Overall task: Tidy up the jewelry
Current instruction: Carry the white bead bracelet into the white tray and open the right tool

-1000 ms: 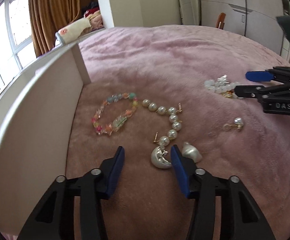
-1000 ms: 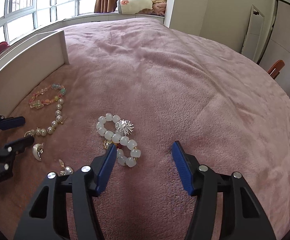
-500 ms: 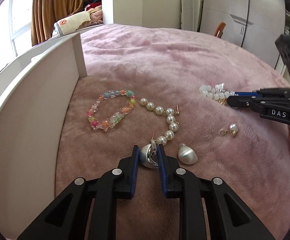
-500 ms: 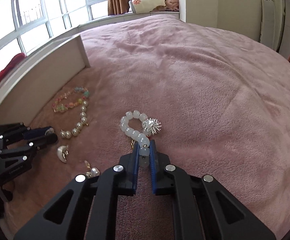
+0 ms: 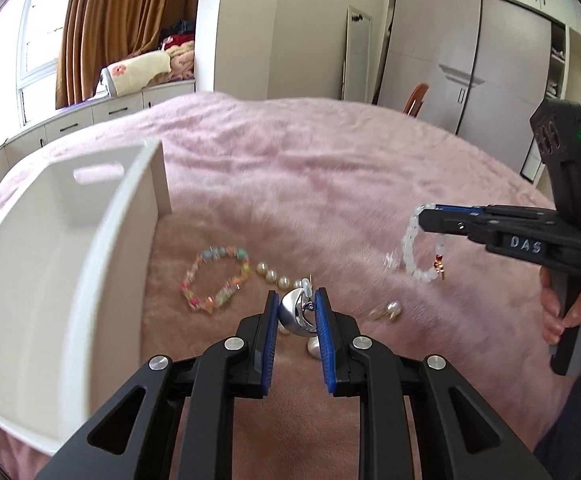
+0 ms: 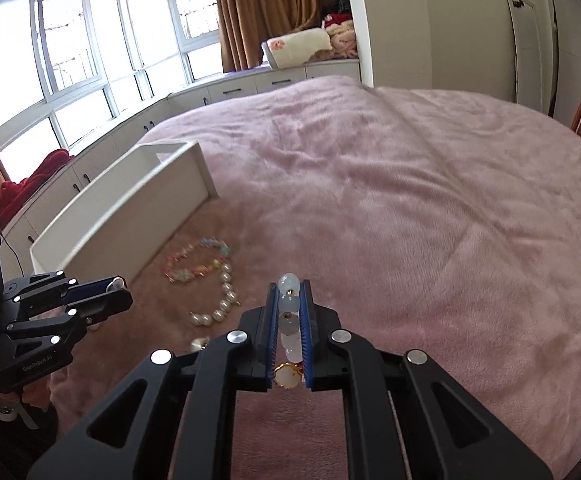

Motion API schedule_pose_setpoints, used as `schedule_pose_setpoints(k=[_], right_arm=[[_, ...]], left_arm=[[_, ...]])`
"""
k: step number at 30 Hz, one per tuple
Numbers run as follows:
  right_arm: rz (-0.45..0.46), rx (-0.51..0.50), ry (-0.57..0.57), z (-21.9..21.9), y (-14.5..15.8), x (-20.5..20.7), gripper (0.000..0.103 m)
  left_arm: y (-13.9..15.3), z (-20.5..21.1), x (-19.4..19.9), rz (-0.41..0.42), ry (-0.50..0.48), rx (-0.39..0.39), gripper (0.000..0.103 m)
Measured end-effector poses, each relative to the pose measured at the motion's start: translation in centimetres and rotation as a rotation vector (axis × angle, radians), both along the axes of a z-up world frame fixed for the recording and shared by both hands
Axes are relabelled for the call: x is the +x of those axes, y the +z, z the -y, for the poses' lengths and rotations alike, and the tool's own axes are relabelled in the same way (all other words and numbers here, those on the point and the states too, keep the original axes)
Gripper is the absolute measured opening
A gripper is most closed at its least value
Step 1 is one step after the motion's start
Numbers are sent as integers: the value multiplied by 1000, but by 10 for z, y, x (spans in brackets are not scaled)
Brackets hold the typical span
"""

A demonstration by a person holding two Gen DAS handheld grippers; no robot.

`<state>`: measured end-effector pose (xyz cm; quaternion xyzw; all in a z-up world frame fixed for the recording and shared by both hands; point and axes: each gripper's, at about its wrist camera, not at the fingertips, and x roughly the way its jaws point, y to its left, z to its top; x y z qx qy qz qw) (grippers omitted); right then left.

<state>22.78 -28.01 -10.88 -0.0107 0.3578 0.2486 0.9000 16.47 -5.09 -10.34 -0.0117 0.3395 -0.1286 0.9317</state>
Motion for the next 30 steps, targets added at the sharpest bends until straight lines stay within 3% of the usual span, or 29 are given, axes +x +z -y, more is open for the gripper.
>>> schedule_pose_setpoints(k=[11,18,24,30], right_arm=[[83,81,75,-61,79,5,11],[102,109,180,-136,113,16,11],[44,120,261,-205,111,33,11],[-48,58,310,-264,77,51,11]], left_arm=[[76,-70,-21,80,99,-23,23],[98,-140,-13,53,185,-36,23],[85,-179,5,-58,223,5,23],[53,-204,27,-157,249,43,23]])
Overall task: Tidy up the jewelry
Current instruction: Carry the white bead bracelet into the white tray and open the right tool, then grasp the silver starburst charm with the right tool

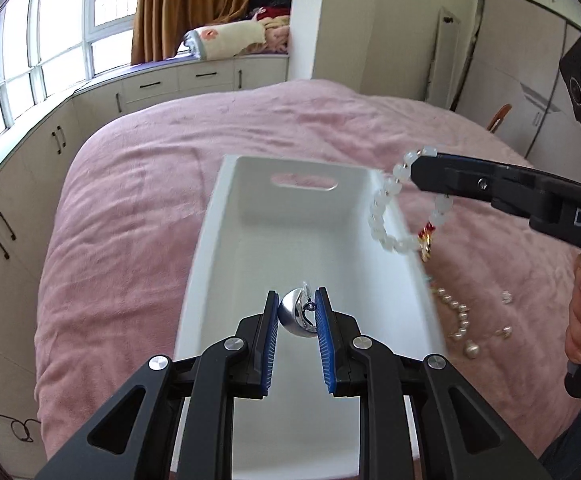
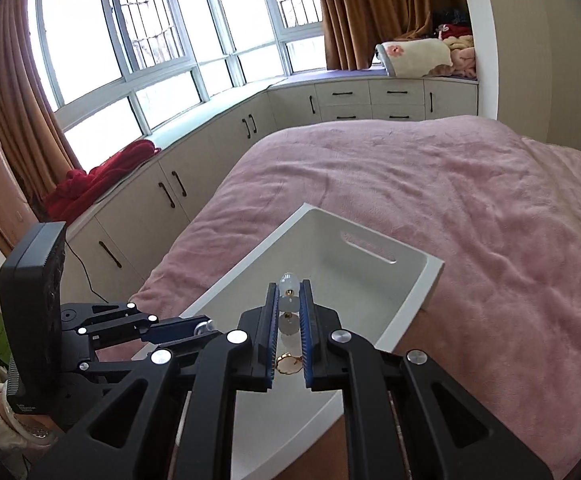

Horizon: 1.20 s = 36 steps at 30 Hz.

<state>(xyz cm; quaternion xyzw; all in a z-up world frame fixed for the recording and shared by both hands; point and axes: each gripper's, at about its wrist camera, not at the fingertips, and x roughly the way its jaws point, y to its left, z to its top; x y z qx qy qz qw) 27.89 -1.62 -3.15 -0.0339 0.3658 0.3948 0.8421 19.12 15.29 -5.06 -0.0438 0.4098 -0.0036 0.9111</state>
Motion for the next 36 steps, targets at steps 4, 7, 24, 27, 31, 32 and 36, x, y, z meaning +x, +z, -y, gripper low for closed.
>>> schedule_pose_setpoints(k=[4,7,24,27,31,32,36], right_arm=[[-44,-41,3,-21,-26,7,11],[-55,-61,-1,-29,-40,8,11],[110,-5,-46,24,11,-12,66],[169,4,-80,54,33,-19,72],[231,3,-129,93,52,-30,74],[254,-11,-146,105,55,-34,75],[305,-66,-193,143,54,-43,79]], left_arm=[[-15,-14,5,-39,22,-15,24],[-18,-17,3,-35,34,-4,32],[32,25,-12,145,8,26,77],[50,49,-14,191,-51,36,83],[69,82,-13,233,-132,-18,88],[72,91,-12,243,-144,-25,88],[78,125,-16,278,-186,-9,90]])
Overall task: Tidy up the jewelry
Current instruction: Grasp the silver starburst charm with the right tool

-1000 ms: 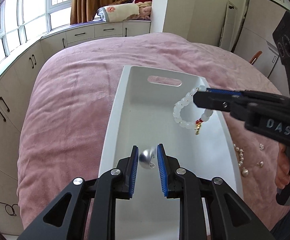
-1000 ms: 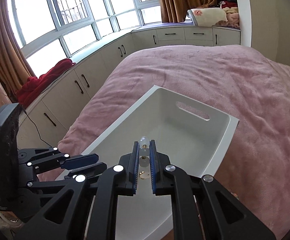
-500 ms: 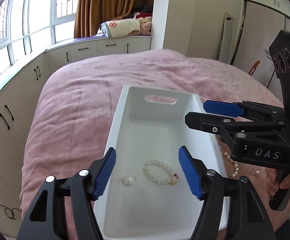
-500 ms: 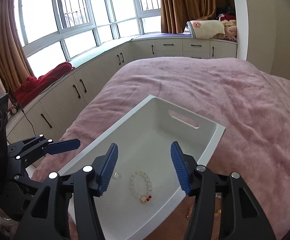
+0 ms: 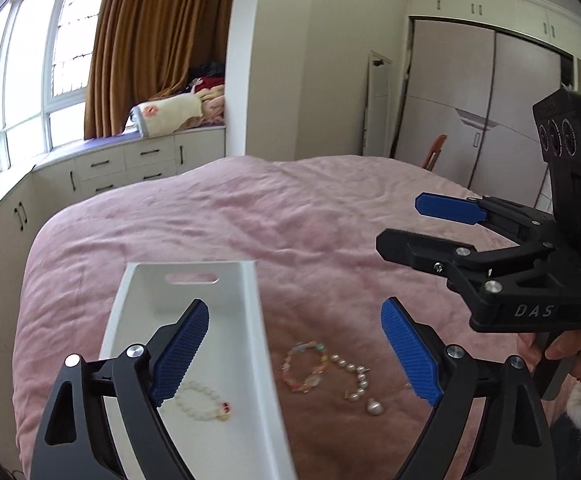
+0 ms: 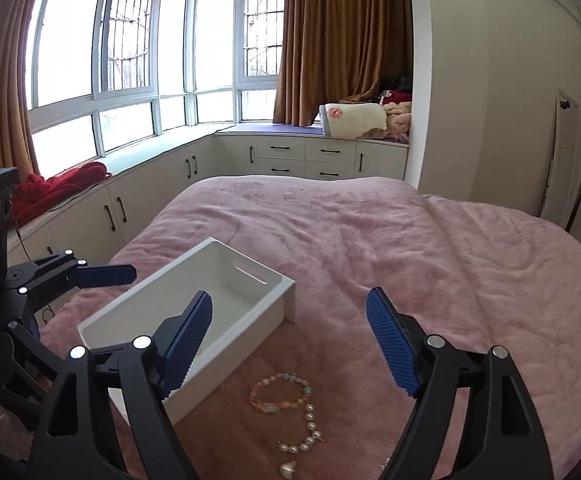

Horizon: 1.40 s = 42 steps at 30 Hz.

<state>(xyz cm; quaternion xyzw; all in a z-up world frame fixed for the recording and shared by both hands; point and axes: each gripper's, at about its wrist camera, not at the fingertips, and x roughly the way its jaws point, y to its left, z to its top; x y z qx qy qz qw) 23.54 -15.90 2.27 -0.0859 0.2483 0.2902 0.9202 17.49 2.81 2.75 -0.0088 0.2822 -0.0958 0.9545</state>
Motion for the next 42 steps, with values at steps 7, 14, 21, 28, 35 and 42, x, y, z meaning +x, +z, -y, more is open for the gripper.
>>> schedule_pose_setpoints(k=[7,14,21,28,35,42], right_arm=[[-9,-46,-87,58,-25,-7,79],[-60,-94,-142,95,-69,-2,78],[-131,-144,-155,107,-121,5,66],[-221,-193,-140,103,-170,13,59],[-297,-240,-111,101,-202,20,50],[-347,-188,-95,105,-209,28,38]], left_arm=[[-9,69,-5,39,-70,109,90],[-60,105,7,-21,-85,223,90],[-124,123,14,-90,-145,261,86],[-164,119,37,-197,-153,204,70],[-196,114,59,-300,-148,182,51],[-219,114,68,-353,-161,165,29]])
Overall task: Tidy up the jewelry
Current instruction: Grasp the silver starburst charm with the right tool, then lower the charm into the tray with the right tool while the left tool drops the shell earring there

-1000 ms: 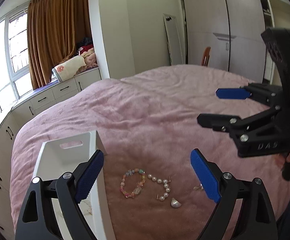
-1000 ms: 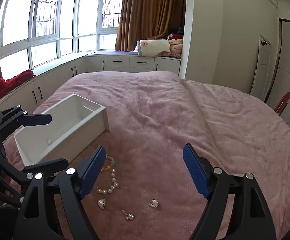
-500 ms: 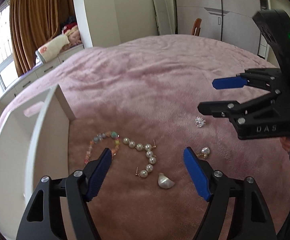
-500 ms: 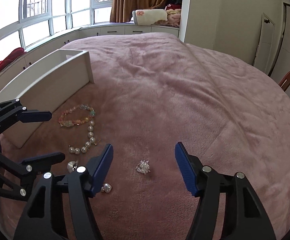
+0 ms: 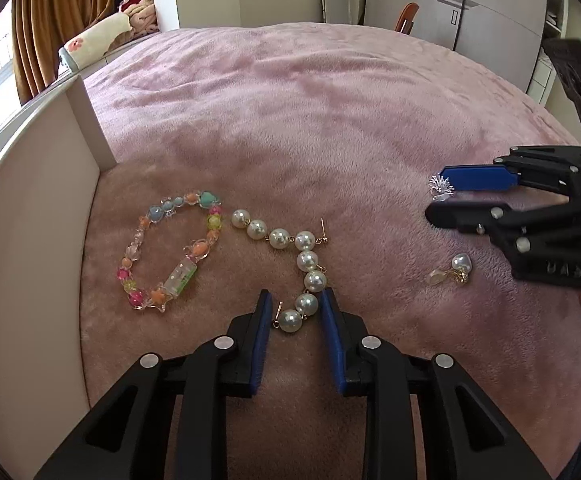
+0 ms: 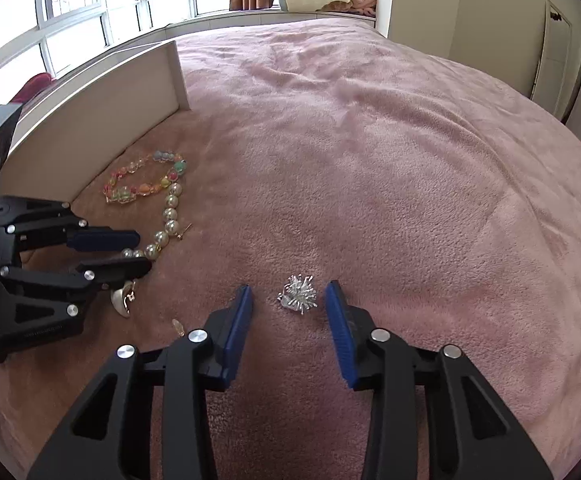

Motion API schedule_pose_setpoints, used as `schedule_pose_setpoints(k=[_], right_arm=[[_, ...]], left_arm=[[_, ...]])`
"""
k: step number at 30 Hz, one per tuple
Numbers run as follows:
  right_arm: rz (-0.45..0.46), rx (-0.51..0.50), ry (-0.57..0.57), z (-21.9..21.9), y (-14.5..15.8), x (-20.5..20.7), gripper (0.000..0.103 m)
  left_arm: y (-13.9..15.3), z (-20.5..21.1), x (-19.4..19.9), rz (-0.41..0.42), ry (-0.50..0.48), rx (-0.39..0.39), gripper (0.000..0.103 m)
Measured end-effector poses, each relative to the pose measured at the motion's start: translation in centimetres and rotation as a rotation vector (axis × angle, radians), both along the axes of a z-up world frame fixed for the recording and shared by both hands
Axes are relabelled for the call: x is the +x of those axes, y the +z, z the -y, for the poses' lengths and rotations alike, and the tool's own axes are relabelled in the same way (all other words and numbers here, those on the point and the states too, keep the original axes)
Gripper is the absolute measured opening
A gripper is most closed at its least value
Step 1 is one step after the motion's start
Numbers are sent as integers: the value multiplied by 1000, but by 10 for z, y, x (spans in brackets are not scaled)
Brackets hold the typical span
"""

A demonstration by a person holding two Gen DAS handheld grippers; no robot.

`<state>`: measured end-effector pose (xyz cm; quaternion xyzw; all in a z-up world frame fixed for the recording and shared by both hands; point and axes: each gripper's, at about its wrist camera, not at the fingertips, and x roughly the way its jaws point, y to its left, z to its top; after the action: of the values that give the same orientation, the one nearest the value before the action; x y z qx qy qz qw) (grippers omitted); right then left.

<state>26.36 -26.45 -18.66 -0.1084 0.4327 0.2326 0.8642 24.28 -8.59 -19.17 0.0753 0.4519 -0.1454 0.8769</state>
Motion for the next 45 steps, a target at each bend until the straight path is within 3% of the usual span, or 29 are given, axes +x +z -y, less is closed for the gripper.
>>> schedule_pose_setpoints(k=[2,6,12,21,45], right_arm=[[-8,19,-5,1,-2,2,36],[-29,50,1,2,-3,4,19],[-43,82,-23,8,1,1,19],[-18,91,-31,7,20,-10,19],[235,79,42,-61,159,-41,19]], left_arm=[[-1,-1,1,3,0,-4,24],[-1,-4,3,-5,14,-24,16],[5,-7,2,-9,18,-65,16],[39,-13,-7,41,15,-118,16],[162,-65,-52,238,43,-180,16]])
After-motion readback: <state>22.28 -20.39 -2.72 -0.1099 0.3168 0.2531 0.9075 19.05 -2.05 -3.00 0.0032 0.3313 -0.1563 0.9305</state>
